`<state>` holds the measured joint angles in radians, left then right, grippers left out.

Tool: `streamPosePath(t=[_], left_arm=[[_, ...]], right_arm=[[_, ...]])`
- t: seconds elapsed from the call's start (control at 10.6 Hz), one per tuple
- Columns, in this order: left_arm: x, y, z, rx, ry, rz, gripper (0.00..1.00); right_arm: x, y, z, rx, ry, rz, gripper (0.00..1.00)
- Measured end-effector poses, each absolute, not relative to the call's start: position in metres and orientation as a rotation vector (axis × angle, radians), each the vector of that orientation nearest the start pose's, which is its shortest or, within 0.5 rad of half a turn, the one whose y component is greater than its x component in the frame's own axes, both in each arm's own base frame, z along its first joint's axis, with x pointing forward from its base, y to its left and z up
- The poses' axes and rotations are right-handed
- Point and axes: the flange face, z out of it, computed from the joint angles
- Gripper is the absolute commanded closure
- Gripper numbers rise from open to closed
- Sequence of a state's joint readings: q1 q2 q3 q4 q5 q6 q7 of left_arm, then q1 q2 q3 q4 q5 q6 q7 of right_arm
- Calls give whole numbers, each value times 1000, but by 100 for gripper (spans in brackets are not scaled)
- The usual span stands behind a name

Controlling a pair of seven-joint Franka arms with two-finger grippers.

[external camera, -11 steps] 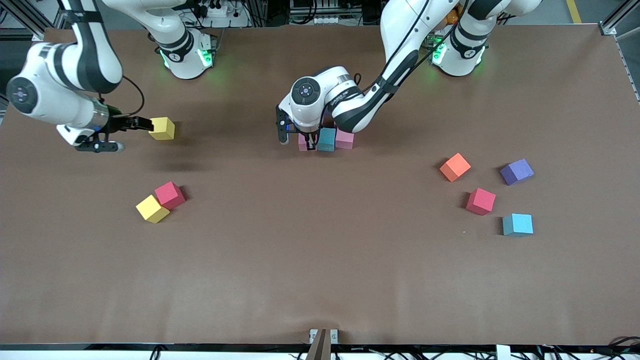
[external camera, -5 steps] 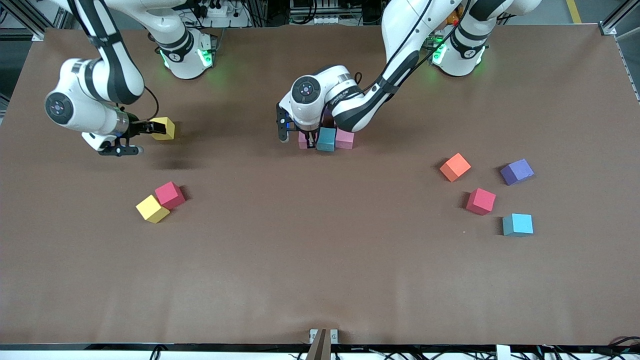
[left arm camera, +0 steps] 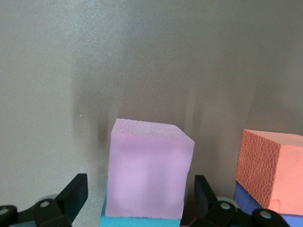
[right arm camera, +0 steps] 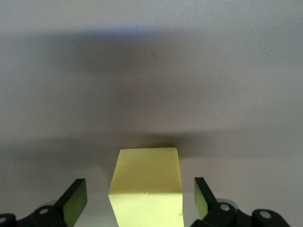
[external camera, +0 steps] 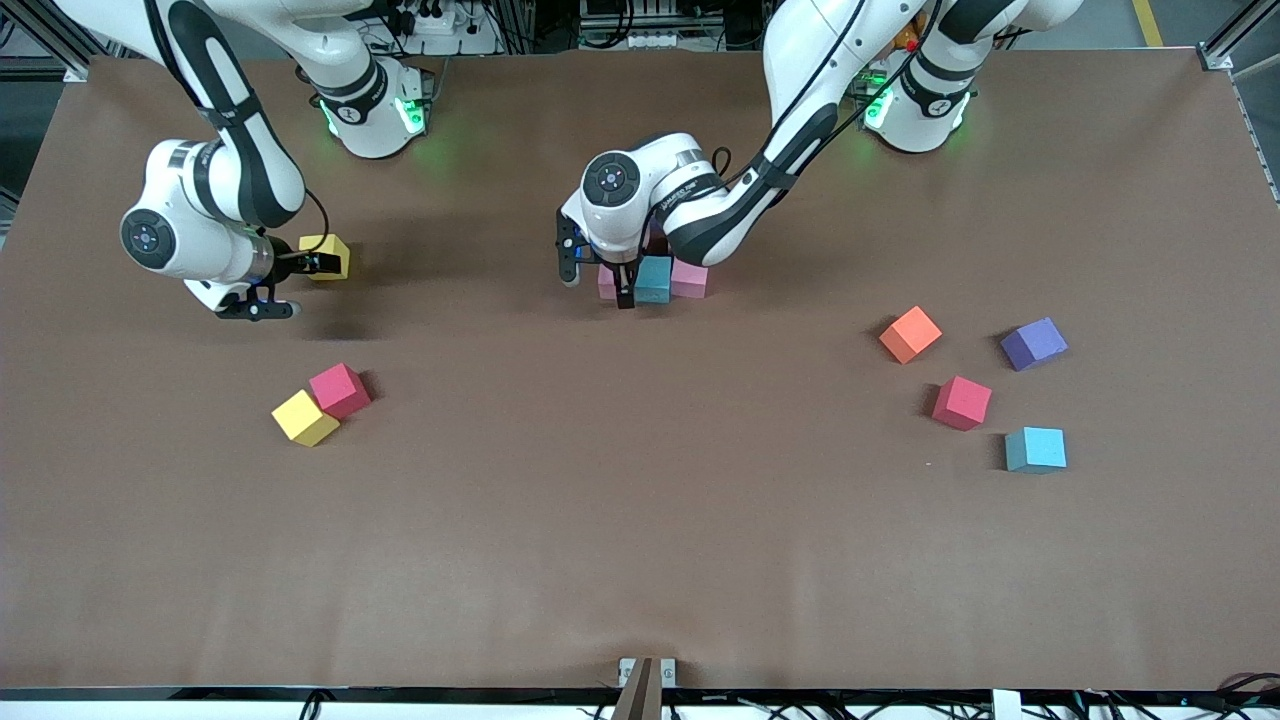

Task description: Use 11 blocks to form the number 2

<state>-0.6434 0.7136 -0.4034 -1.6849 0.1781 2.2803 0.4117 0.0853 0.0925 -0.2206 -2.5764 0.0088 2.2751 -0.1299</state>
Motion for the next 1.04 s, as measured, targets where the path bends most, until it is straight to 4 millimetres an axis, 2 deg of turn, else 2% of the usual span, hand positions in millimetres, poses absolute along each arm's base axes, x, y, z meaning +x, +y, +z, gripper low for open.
streamPosePath(t=[0.28, 0.57, 0.66, 0.85, 1.04], left_arm=[[362, -567, 207, -2461, 2116, 152, 0], [346, -582, 229, -2573, 2023, 144, 0], [347, -582, 239, -2575, 2015, 144, 0], [367, -568, 268, -2579, 1965, 156, 0], [402, -537, 306, -2610, 1869, 157, 0]], right_arm=[[387, -57, 195, -3036, 30, 642, 0], [377, -59, 188, -3026, 41, 675, 0], [375, -60, 185, -3026, 48, 677, 0], [375, -62, 180, -3030, 53, 673, 0], [374, -62, 177, -3031, 53, 680, 10]])
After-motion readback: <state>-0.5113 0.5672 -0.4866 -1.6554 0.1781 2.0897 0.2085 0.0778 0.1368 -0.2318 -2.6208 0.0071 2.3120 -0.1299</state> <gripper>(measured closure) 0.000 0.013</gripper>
